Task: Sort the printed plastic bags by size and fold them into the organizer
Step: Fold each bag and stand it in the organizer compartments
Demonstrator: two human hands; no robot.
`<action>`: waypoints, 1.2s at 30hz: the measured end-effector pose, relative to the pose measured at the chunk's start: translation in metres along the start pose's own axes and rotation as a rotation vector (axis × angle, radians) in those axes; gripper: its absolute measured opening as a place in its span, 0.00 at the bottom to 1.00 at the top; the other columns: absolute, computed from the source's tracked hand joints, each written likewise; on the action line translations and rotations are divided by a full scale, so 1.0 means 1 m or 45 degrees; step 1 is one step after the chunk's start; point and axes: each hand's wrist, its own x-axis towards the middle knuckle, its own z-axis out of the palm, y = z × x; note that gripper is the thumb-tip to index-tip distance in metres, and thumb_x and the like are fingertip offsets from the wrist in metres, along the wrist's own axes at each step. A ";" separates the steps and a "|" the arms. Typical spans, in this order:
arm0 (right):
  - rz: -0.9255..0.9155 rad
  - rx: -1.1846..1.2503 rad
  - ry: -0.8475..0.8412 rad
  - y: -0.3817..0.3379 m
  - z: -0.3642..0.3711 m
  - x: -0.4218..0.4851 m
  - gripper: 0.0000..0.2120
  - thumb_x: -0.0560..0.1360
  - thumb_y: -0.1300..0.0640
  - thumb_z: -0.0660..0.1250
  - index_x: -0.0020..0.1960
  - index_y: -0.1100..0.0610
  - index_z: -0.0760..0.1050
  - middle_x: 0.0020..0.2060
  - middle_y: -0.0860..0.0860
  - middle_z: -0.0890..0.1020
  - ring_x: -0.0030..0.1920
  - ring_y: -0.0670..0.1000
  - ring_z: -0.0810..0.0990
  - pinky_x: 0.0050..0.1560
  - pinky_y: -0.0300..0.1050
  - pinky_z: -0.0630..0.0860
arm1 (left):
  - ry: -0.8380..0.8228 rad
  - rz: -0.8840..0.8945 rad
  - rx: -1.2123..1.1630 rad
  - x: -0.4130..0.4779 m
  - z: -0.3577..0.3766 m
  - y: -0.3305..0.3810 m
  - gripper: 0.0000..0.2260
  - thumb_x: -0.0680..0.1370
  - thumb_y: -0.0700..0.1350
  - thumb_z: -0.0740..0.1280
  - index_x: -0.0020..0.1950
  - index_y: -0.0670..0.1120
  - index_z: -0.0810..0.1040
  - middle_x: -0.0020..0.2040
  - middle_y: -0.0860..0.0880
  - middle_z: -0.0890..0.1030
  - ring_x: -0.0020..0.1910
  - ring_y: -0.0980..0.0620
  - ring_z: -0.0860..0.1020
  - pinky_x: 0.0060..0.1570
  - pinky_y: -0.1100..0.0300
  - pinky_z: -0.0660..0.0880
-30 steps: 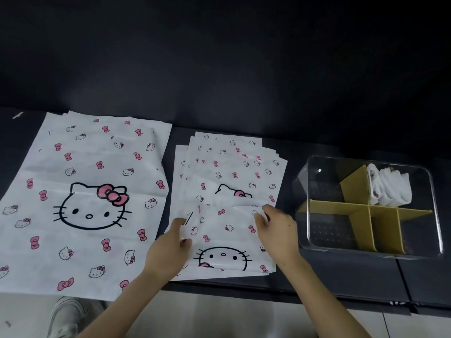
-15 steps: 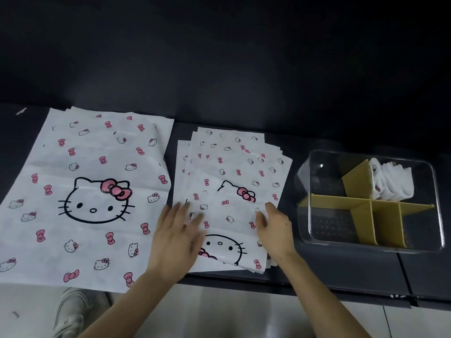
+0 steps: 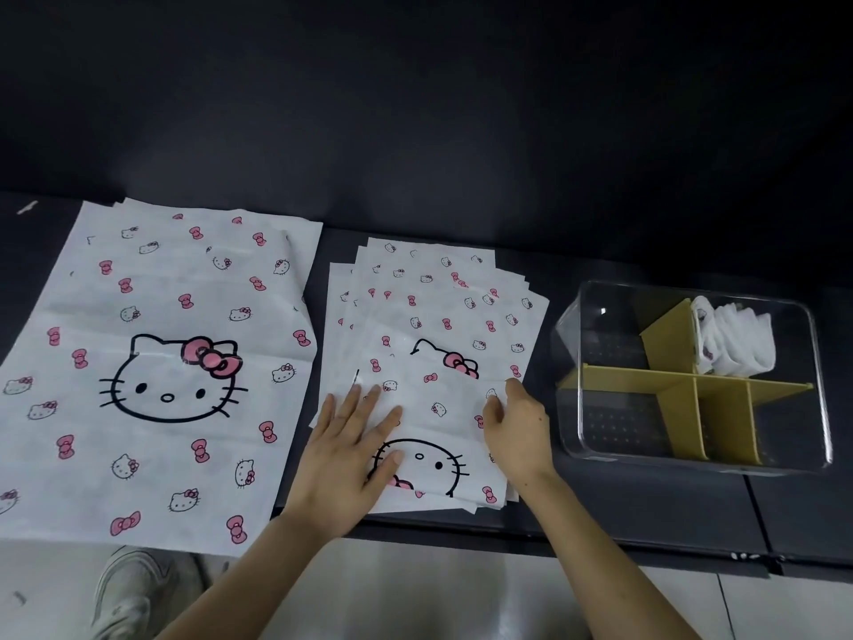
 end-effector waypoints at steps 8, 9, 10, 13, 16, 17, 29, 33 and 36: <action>0.011 0.004 0.009 -0.001 -0.002 0.001 0.04 0.79 0.64 0.58 0.49 0.64 0.70 0.37 0.59 0.79 0.31 0.56 0.75 0.31 0.50 0.74 | -0.037 -0.021 0.060 0.010 -0.002 0.000 0.24 0.82 0.58 0.47 0.72 0.51 0.68 0.74 0.47 0.64 0.74 0.45 0.60 0.72 0.53 0.53; 0.022 0.002 0.009 -0.002 -0.002 0.001 0.04 0.79 0.64 0.58 0.49 0.65 0.70 0.38 0.60 0.80 0.32 0.56 0.76 0.32 0.50 0.75 | -0.033 -0.018 0.073 0.011 -0.001 -0.001 0.23 0.82 0.58 0.47 0.73 0.51 0.68 0.74 0.46 0.64 0.74 0.45 0.60 0.72 0.52 0.53; 0.031 -0.002 0.007 -0.002 -0.002 0.001 0.05 0.79 0.64 0.58 0.50 0.65 0.70 0.39 0.61 0.80 0.32 0.55 0.75 0.32 0.49 0.75 | -0.027 -0.016 0.085 0.012 0.001 -0.001 0.23 0.82 0.58 0.47 0.73 0.52 0.67 0.75 0.46 0.64 0.74 0.44 0.60 0.71 0.52 0.53; 0.036 -0.013 0.025 -0.002 -0.001 0.001 0.06 0.80 0.63 0.58 0.52 0.66 0.71 0.40 0.62 0.81 0.33 0.55 0.76 0.34 0.49 0.76 | -0.007 -0.008 0.107 0.013 0.004 -0.003 0.22 0.81 0.56 0.49 0.74 0.52 0.66 0.75 0.47 0.63 0.75 0.44 0.59 0.71 0.52 0.54; 0.041 0.006 0.043 -0.002 0.000 0.000 0.07 0.79 0.64 0.58 0.54 0.66 0.71 0.43 0.62 0.81 0.37 0.58 0.80 0.38 0.51 0.79 | 0.013 0.005 0.116 0.013 0.006 -0.004 0.22 0.81 0.56 0.50 0.74 0.52 0.66 0.75 0.47 0.63 0.75 0.45 0.59 0.69 0.50 0.57; 0.049 0.012 0.044 -0.001 0.001 0.000 0.07 0.79 0.64 0.58 0.54 0.66 0.71 0.44 0.61 0.81 0.38 0.57 0.80 0.39 0.51 0.79 | 0.018 0.008 0.114 0.014 0.007 -0.004 0.22 0.81 0.56 0.50 0.74 0.53 0.65 0.75 0.47 0.63 0.75 0.45 0.59 0.69 0.50 0.57; -0.423 -0.591 0.299 -0.006 0.026 -0.053 0.20 0.75 0.52 0.57 0.64 0.56 0.77 0.61 0.60 0.78 0.61 0.62 0.77 0.66 0.59 0.68 | 0.005 0.002 0.139 0.015 0.007 -0.002 0.23 0.80 0.61 0.50 0.72 0.57 0.68 0.75 0.48 0.64 0.75 0.45 0.59 0.68 0.49 0.57; -0.377 -0.694 -0.015 0.000 0.053 -0.057 0.24 0.82 0.48 0.44 0.70 0.52 0.70 0.71 0.58 0.68 0.72 0.60 0.65 0.69 0.63 0.56 | -0.009 0.001 0.145 0.016 0.007 -0.003 0.24 0.80 0.62 0.48 0.72 0.57 0.67 0.75 0.48 0.64 0.75 0.45 0.59 0.68 0.49 0.57; -0.310 -0.720 -0.040 0.019 0.042 -0.064 0.26 0.82 0.47 0.40 0.73 0.51 0.66 0.73 0.55 0.65 0.74 0.58 0.62 0.70 0.64 0.55 | -0.014 -0.005 0.140 0.016 0.006 -0.003 0.25 0.80 0.63 0.46 0.72 0.57 0.68 0.75 0.47 0.64 0.75 0.45 0.59 0.68 0.48 0.56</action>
